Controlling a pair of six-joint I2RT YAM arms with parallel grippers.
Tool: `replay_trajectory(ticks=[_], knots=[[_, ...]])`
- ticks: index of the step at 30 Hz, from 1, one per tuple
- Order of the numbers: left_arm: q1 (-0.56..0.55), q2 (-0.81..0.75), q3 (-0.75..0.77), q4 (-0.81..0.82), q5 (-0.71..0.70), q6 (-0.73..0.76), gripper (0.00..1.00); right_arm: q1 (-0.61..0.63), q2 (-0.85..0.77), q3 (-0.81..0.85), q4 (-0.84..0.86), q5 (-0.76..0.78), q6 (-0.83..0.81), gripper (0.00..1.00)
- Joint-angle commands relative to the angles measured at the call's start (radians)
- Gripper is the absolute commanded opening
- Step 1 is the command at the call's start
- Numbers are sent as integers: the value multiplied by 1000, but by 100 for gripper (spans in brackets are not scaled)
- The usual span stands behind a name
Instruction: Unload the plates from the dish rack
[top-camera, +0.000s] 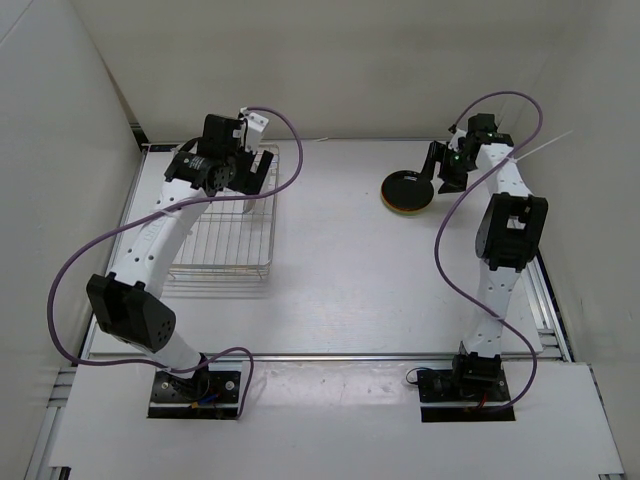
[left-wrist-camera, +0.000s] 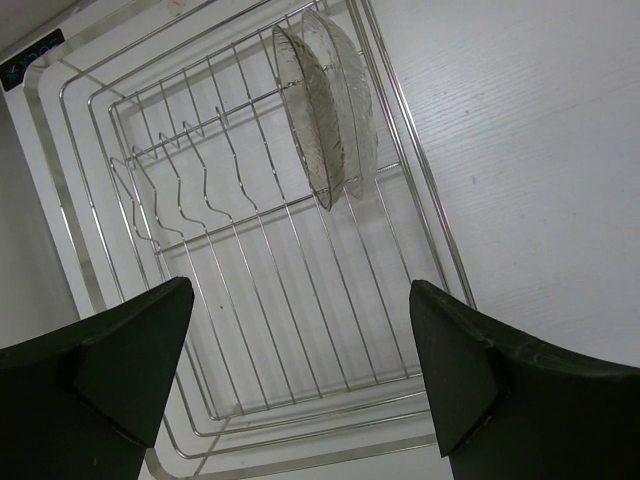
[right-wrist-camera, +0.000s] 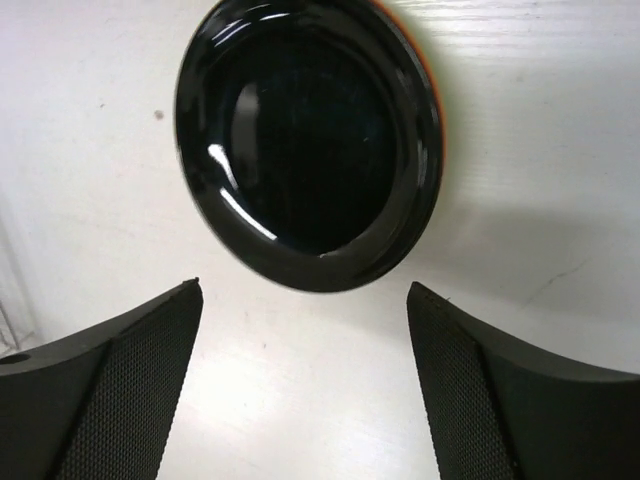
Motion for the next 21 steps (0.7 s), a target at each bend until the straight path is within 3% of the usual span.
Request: replay_trajectory(ticks=[1, 9, 15, 17, 21], knots=[[3, -39, -4, 20, 51, -27, 100, -6, -102, 0, -11, -43, -4, 87], [26, -30, -4, 31, 140, -73, 100, -6, -221, -22, -57, -34, -45, 91], [117, 31, -4, 92, 269, -141, 100, -6, -368, -143, -71, 10, -131, 91], [146, 51, -4, 114, 327, -167, 91, -6, -424, -201, -71, 10, -145, 91], [207, 149, 45, 132, 418, -204, 89, 4, -508, -267, -71, 10, -165, 91]])
